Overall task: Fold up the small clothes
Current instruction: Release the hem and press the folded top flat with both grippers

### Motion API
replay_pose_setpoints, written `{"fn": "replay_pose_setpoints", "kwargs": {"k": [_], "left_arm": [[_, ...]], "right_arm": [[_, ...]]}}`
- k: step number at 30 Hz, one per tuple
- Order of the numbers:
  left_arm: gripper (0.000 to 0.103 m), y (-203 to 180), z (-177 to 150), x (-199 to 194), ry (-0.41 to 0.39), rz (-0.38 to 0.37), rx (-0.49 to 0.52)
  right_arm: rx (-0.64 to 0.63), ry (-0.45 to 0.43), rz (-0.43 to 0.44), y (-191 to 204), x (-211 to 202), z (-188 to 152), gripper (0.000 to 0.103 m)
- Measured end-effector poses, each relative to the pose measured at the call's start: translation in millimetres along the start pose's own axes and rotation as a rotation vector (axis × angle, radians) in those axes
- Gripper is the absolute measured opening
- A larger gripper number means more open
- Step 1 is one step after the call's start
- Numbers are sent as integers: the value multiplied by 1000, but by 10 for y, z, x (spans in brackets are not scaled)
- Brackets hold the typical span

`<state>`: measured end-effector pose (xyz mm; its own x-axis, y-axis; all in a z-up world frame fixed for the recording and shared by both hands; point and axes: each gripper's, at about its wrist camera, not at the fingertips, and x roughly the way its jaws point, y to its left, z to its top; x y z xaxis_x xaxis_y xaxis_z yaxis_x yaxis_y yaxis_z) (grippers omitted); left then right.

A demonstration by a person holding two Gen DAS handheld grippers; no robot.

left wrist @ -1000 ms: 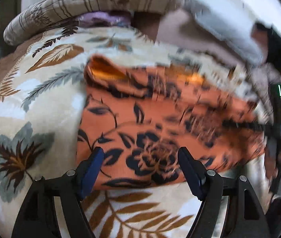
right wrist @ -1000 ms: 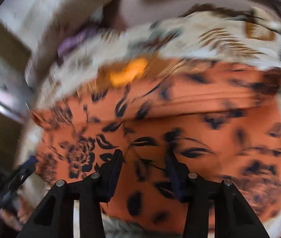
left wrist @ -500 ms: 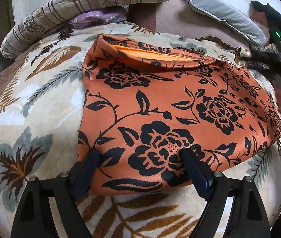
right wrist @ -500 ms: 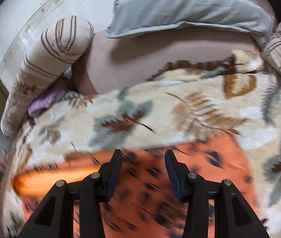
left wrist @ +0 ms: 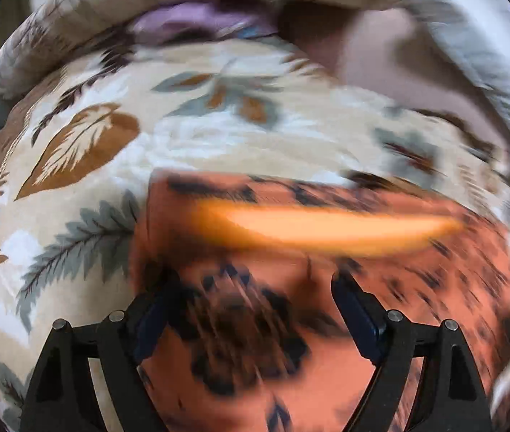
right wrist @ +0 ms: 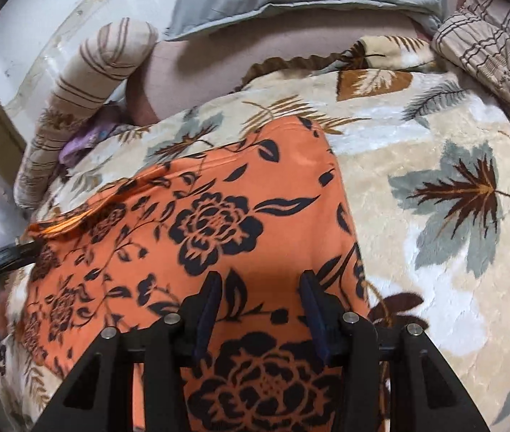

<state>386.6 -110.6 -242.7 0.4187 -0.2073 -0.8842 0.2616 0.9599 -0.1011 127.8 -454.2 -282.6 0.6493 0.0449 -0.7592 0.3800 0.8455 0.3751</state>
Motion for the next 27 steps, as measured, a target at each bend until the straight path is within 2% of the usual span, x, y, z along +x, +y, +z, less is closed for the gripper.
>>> {"fn": "replay_pose_setpoints", "kwargs": {"k": [2,5,7,9,13,15,16,17,18,19,21,22,23,25,27], "left_arm": [[86,113,146,121,-26,31,-101],[86,316,275,104,-66,26,-267],[86,352,255,1,-69,4,-303],[86,283,149,-161,-76,-11,-260],[86,-10,-302,-551,-114,3,-64],[86,-104,-558,-637,-119,16,13],[86,-158,-691,-612,-99,44,50],[86,-202,-802,-547,-60,93,80],[87,-238,-906,-446,-12,137,102],[87,-269,-996,-345,28,170,124],[87,-328,-1062,-435,-28,209,142],[87,-365,-1069,-480,-9,218,155],[87,-414,-1089,-570,3,203,166],[87,-476,-1190,-768,-50,175,185],[87,-546,-1279,-794,-69,194,216]], "right_arm": [[18,2,40,-50,-89,-65,49],[29,6,61,-60,-198,-99,49],[56,-1,92,-62,-261,-70,49],[86,-18,144,-59,-330,-32,49],[121,-8,223,25,-353,-8,49],[124,50,222,64,-250,-59,49],[128,123,196,73,-125,-113,49],[138,178,173,64,-18,-176,49],[144,184,170,56,18,-216,49],[143,154,169,66,-26,-231,49],[145,151,147,110,-131,-221,49],[146,124,157,137,-239,-225,49],[142,101,168,165,-330,-235,49],[119,72,179,244,-493,-295,49],[100,92,179,320,-504,-368,51]]}}
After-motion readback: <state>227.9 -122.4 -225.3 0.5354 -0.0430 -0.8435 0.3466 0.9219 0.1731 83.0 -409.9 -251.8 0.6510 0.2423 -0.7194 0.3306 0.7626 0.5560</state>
